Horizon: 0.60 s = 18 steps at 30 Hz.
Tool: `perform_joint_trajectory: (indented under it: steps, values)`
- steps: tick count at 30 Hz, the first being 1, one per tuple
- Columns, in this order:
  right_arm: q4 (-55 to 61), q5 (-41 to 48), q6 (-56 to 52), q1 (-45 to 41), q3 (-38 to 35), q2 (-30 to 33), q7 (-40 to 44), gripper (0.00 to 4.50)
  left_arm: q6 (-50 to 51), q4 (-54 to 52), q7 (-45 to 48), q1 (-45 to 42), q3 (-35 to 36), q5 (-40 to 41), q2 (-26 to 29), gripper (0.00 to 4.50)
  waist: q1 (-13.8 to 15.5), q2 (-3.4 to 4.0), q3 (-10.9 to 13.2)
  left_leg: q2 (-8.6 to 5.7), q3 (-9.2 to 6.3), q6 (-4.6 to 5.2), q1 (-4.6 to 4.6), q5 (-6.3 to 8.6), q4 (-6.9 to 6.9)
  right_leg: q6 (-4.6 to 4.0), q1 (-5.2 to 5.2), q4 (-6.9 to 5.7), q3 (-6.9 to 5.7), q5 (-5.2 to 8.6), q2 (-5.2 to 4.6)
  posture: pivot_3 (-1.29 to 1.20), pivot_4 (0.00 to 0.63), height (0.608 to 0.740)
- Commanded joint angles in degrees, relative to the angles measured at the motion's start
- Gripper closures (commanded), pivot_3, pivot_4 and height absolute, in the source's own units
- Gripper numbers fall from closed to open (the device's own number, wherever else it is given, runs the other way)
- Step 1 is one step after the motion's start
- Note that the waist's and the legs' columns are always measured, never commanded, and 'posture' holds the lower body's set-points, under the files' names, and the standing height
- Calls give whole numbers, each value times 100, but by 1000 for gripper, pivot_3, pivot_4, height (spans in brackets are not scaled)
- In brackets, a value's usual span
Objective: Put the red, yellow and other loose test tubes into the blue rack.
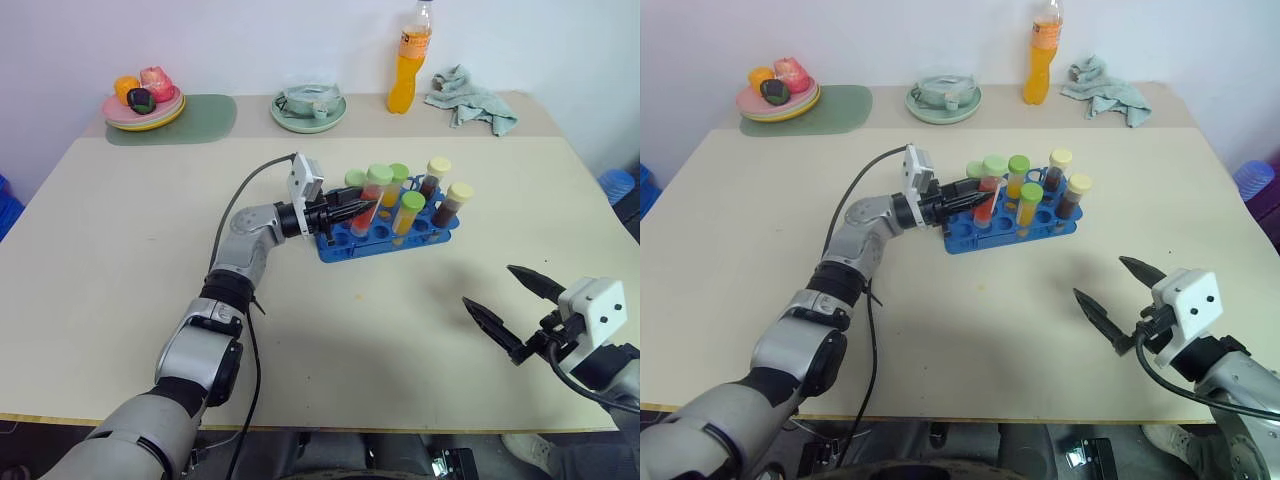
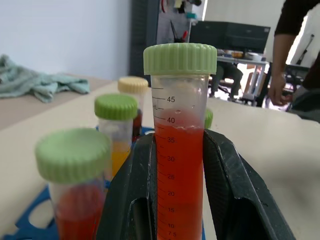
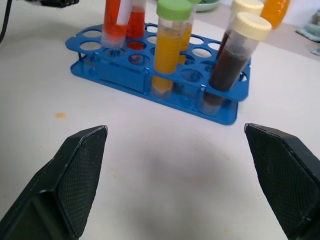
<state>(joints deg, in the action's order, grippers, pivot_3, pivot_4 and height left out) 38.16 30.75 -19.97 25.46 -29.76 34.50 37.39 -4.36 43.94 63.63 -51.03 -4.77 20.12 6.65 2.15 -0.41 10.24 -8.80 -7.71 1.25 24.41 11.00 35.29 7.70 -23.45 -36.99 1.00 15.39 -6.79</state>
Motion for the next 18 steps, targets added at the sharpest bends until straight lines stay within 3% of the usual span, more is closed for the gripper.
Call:
perform_joint_trajectory:
  steps: [1,10,16,18]
  values:
    - [192,72,141,-3,-130,-51,-11,0,-153,-32,105,-79,101,-76,-20,3804,-1,0,0,0,0,0,0,0,0,0,0,0,0,0,0,0,150,739]
    - [160,17,168,-77,-44,-46,-31,0,-466,278,-148,6,71,-461,-106,3804,4,0,-1,0,0,0,-2,0,1,2,3,0,-1,-1,0,0,150,739]
    - [126,-24,164,-173,33,-32,-50,0,-307,397,-99,28,280,-306,-120,3804,-9,0,-2,1,0,0,-5,0,2,3,6,-2,-1,-2,1,0,150,739]
    - [128,-39,130,-238,71,-9,-76,0,-373,404,-114,86,297,-344,-120,2798,-8,0,-2,1,0,0,-5,0,2,3,6,-2,-1,-2,1,0,150,739]
